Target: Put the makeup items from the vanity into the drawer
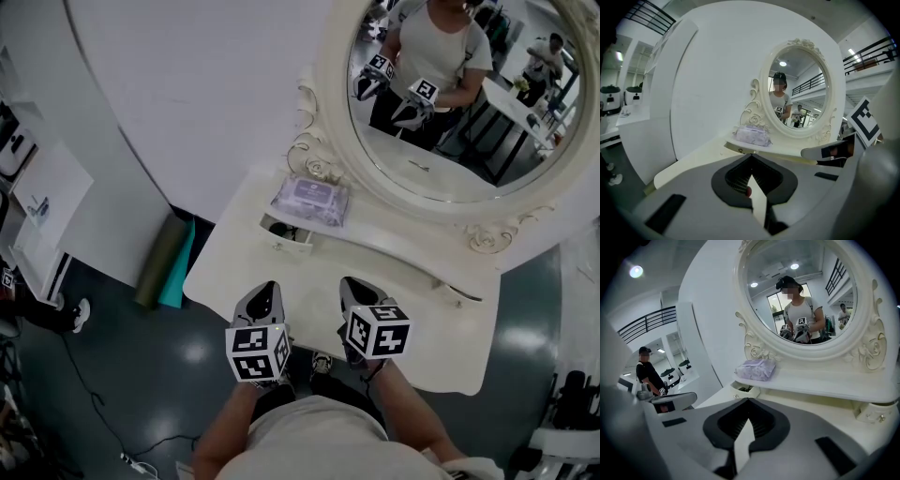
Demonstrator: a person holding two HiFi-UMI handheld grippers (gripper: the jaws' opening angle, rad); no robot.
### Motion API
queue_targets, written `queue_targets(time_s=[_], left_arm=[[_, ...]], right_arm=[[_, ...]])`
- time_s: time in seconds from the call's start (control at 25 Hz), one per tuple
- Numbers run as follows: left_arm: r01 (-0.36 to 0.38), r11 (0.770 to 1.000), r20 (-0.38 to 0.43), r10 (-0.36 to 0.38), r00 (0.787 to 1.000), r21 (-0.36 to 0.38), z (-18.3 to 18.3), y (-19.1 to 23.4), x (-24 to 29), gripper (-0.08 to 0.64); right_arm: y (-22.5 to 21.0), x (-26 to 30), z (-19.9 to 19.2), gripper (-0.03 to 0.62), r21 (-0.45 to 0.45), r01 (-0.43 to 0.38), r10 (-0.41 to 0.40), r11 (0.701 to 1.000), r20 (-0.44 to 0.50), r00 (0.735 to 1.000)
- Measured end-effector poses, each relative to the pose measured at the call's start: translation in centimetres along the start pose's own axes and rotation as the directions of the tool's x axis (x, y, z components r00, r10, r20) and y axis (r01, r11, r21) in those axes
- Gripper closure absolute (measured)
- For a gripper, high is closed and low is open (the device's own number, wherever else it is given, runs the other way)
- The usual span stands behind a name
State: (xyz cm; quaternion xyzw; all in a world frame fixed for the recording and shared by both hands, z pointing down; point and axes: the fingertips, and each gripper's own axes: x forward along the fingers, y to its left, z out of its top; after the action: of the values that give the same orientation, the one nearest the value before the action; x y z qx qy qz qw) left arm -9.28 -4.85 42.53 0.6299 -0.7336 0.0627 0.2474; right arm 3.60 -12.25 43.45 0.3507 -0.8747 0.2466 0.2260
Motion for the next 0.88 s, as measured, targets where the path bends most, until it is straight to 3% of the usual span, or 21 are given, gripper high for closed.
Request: queue_targets(time_s=[0.16, 0.6, 0.88], left_arm=[[0.022, 0.999, -0.005, -0.022, 1.0, 0.042, -0.2, -0.7, -0.1, 0.555], [0.048, 0.999, -0.025, -0.047, 0.999, 0.017, -1.0, -1.4, 0.6, 0.555], [0.151, 0.988, -0.085, -0.148, 0.985, 0.035, -2.6, -5.1, 2.9, 0.555]], right_arm=[[-0.1, -0.1, -0.2, 0.574, 0.007, 0.002, -0.002, 1.0, -0.001, 1.0], [-1.5, -1.3, -1.0, 0.574, 0.05, 0.045, -0.046, 0.998, 0.014, 0.999], [-5.4, -3.5, -3.1, 0.574, 0.124, 0.146, -0.147, 0.981, 0.0, 0.989]])
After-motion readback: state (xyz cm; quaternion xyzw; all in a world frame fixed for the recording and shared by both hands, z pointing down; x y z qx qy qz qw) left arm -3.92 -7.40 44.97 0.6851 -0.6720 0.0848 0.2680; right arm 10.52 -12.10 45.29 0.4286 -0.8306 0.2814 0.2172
